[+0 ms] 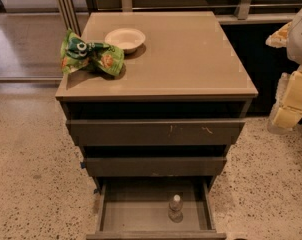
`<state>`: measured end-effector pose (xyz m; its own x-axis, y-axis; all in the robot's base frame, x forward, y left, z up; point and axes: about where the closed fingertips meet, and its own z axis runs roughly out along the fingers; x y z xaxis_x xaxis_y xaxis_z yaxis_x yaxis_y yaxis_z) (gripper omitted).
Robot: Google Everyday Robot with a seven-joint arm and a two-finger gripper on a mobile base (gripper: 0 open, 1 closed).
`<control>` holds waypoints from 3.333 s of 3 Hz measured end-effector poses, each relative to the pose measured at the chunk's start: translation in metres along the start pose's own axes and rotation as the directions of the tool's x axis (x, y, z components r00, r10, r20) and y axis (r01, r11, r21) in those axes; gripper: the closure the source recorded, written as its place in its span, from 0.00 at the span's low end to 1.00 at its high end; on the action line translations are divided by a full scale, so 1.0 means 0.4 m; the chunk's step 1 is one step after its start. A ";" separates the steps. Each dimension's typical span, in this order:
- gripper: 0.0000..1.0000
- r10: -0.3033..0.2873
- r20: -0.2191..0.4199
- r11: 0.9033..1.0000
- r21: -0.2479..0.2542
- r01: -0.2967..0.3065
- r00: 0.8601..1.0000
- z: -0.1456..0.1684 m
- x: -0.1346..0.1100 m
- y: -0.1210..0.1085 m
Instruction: Pick water bottle from bottom drawer and place on counter
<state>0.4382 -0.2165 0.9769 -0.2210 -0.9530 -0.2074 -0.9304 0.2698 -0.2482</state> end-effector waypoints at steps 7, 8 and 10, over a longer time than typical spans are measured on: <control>1.00 0.125 0.207 0.985 -0.139 -0.098 0.970 0.647 0.130 0.075; 1.00 0.142 0.218 0.982 -0.156 -0.109 0.966 0.815 0.217 0.152; 1.00 0.313 0.324 0.946 -0.194 -0.261 0.893 1.216 0.395 0.184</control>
Offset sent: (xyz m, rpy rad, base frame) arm 0.0081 -0.0023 -0.0293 0.0161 -0.0055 -0.0066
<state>0.4770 -0.2798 0.4654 -0.3938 -0.7217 -0.5693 -0.8789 0.4770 0.0032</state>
